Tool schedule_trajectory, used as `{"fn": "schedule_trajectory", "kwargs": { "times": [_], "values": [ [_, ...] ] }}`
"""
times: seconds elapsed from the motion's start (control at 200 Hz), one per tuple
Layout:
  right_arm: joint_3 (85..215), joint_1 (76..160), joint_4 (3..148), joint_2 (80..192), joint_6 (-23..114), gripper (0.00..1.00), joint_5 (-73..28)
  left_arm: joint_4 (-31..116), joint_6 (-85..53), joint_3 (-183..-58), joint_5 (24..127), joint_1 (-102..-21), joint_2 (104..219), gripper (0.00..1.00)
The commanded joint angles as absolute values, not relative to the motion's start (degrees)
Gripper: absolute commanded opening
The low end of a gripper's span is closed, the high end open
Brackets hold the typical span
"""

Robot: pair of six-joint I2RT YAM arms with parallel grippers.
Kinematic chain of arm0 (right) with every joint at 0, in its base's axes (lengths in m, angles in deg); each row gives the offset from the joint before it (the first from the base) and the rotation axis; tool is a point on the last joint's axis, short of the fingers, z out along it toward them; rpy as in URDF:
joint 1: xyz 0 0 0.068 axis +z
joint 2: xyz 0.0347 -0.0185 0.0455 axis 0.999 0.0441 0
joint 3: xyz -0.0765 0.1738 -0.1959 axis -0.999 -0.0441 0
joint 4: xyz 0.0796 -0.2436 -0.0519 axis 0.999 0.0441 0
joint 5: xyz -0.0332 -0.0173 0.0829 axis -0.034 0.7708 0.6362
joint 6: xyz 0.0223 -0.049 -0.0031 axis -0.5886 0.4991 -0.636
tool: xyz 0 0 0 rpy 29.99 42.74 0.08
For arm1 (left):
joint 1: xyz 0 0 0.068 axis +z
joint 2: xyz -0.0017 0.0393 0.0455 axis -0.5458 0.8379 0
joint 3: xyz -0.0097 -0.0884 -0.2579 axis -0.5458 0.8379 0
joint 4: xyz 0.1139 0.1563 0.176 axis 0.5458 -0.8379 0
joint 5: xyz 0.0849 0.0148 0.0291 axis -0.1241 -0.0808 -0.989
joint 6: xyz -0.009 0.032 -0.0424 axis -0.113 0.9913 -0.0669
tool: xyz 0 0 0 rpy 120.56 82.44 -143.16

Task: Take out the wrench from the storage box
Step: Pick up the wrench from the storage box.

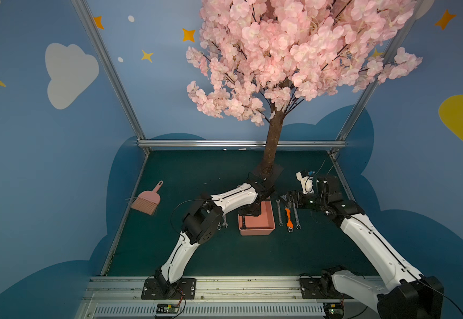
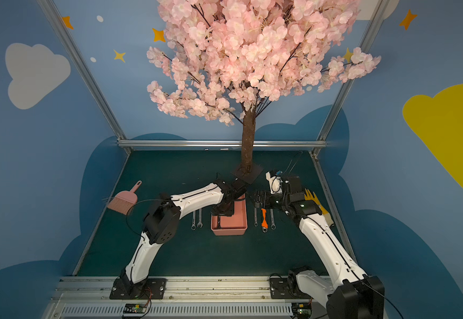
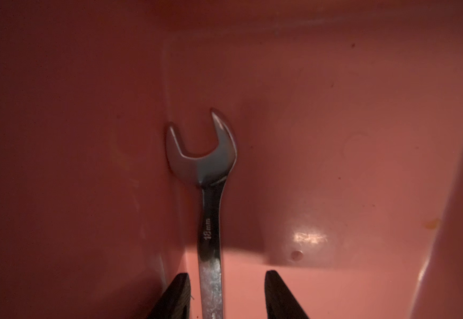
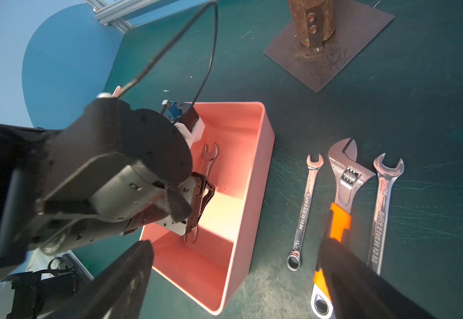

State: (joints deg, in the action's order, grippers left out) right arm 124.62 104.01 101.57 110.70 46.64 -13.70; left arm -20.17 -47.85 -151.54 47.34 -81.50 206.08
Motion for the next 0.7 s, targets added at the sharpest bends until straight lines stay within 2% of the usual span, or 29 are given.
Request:
{"fn": "schedule_trajectory", "kwargs": {
  "times": [0.0, 0.421, 0.696],
  "values": [
    [124.2, 103.6, 101.0, 109.7, 47.2, 0.98, -14.0, -20.6, -48.6, -150.1, 46.2, -80.6, 206.2, 0.47],
    [124.0, 103.5, 101.0, 110.6, 47.3, 0.98, -13.9, -13.6, -46.5, -146.7, 52.1, -79.5, 206.6, 0.46],
    [124.0, 103.3, 100.8, 111.2, 47.1, 0.98, -13.6, -12.6, -45.6, -147.0, 55.1, -80.0, 205.7, 0.37]
  ]
}}
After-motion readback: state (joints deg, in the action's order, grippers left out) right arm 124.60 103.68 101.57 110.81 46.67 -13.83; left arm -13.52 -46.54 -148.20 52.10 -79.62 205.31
